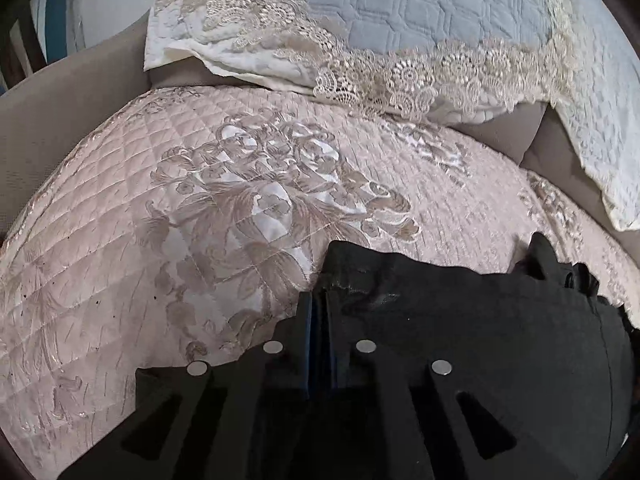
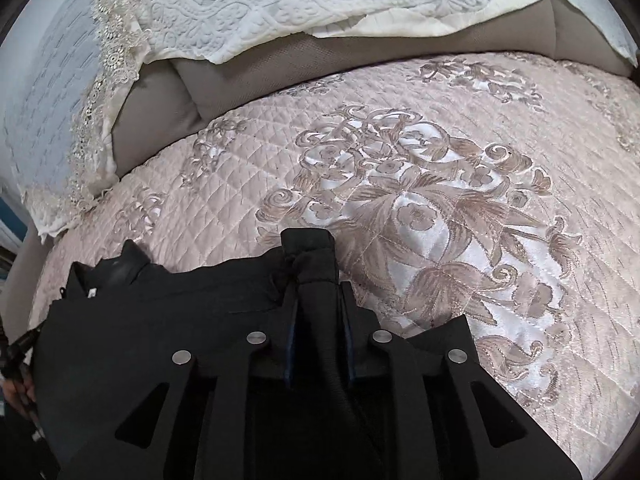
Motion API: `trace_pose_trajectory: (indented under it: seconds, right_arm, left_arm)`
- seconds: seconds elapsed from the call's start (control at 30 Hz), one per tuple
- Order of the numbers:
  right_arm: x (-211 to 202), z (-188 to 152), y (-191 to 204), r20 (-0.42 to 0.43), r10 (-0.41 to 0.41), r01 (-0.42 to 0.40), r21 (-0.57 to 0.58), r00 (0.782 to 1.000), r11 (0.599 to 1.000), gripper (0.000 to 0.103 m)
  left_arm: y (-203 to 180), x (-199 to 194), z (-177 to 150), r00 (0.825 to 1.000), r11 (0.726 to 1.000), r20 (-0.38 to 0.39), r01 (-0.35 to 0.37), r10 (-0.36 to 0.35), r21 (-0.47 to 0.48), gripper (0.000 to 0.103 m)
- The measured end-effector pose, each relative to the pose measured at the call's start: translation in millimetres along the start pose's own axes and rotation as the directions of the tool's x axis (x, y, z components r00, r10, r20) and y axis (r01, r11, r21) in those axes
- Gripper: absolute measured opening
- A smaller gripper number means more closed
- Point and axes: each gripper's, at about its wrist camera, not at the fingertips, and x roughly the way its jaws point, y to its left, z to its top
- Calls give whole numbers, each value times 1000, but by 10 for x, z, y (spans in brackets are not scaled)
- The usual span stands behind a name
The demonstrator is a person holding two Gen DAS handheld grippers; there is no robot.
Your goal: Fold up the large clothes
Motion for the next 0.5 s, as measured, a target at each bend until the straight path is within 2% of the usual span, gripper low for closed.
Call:
trace_pose_trajectory:
  seconds: [0.1, 0.23, 0.33, 0.4, 0.5]
  right_arm:
    - [-258, -2, 83, 30, -28, 28, -7, 999, 1000, 23]
    - [-868, -245, 191, 107, -45, 50, -40, 993, 998, 26]
    - [-1171, -551, 252, 122, -49, 56, -54, 991, 997, 26]
    - [-1299, -829, 297, 118, -44, 52, -66, 992, 996, 26]
    - [-1227, -1062, 246, 76, -109, 114, -63, 991, 991, 24]
  left_arm:
    - [-12, -107, 54, 1000, 1000, -6, -8, 8, 4, 14]
    - [32, -612, 7, 997, 1000, 73, 13, -13, -7, 18]
    - [-33, -1034, -159, 991, 999, 132, 25, -27, 22, 24]
    - [-125, -1267, -356, 987, 997, 145, 64, -69, 42, 27]
    - [-297, -1393, -688, 984, 990, 133, 110, -121, 92, 31]
